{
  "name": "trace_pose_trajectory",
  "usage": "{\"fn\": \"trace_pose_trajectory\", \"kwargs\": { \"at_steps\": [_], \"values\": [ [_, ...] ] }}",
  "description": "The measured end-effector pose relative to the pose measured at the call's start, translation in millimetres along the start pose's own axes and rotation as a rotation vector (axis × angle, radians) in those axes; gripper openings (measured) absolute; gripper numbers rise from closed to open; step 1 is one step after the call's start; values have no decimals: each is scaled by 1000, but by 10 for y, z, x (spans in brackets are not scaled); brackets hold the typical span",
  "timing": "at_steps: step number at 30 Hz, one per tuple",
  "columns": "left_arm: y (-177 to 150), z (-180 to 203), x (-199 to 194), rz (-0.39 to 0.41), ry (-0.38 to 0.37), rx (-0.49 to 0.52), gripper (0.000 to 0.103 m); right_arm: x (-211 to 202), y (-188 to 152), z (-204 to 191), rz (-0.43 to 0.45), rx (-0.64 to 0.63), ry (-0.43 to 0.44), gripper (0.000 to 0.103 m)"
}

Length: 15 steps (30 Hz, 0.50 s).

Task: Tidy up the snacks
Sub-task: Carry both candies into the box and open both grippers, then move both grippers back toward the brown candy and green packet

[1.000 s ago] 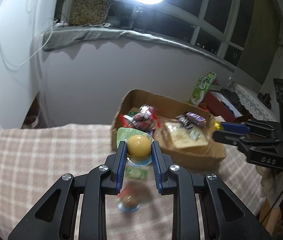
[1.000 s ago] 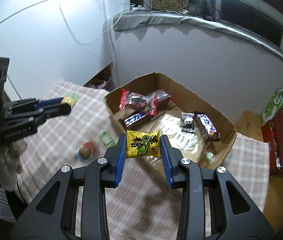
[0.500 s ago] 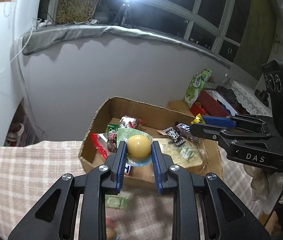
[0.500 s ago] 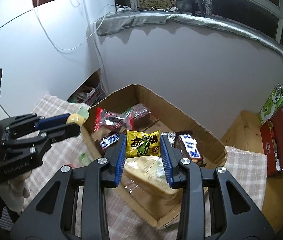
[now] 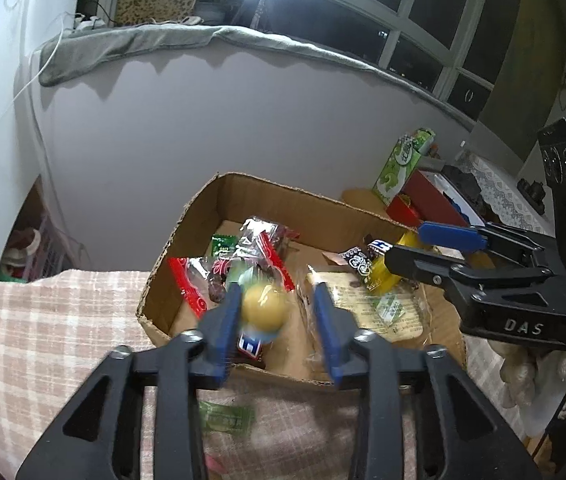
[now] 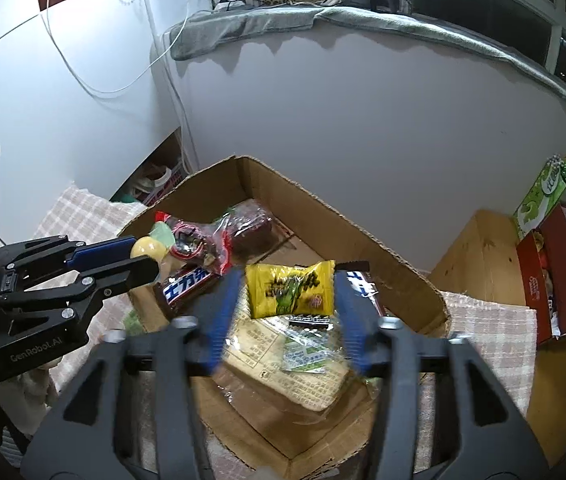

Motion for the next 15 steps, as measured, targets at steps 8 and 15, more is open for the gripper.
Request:
{"fn": "trace_pose_trajectory", "kwargs": {
  "at_steps": [8,15],
  "values": [
    [20,-4,-149,28,1,-3,46,-129,9,26,23,13,-5,68],
    [-6,-45,-425,57,6,-10,46,-313,-2,-40,44,5,4,68]
  ]
}}
Point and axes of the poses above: each gripper's, at about its wrist camera, not at the fingertips, and x roughly the way its jaws point, z to its right, y to its top, the point moved 5 cm from there along x, roughly the way its jaws point, and after that the axes turned 13 degrees about -y, right-handed, at the moved point
